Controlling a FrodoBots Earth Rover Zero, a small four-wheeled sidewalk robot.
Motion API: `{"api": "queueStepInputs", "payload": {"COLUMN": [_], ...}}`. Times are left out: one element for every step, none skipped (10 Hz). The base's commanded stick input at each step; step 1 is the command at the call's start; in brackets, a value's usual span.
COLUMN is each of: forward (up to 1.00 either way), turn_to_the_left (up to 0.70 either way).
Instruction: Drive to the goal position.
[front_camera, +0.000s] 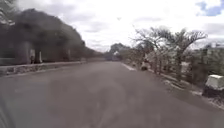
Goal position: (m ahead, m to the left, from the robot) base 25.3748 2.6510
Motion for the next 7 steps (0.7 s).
{"api": "queueStepInputs", "payload": {"forward": [0.70,0.70,0.70,0.70,0.70,0.70,0.70], "turn_to_the_left": [0.00,0.00,0.00,0.00,0.00,0.00,0.07]}}
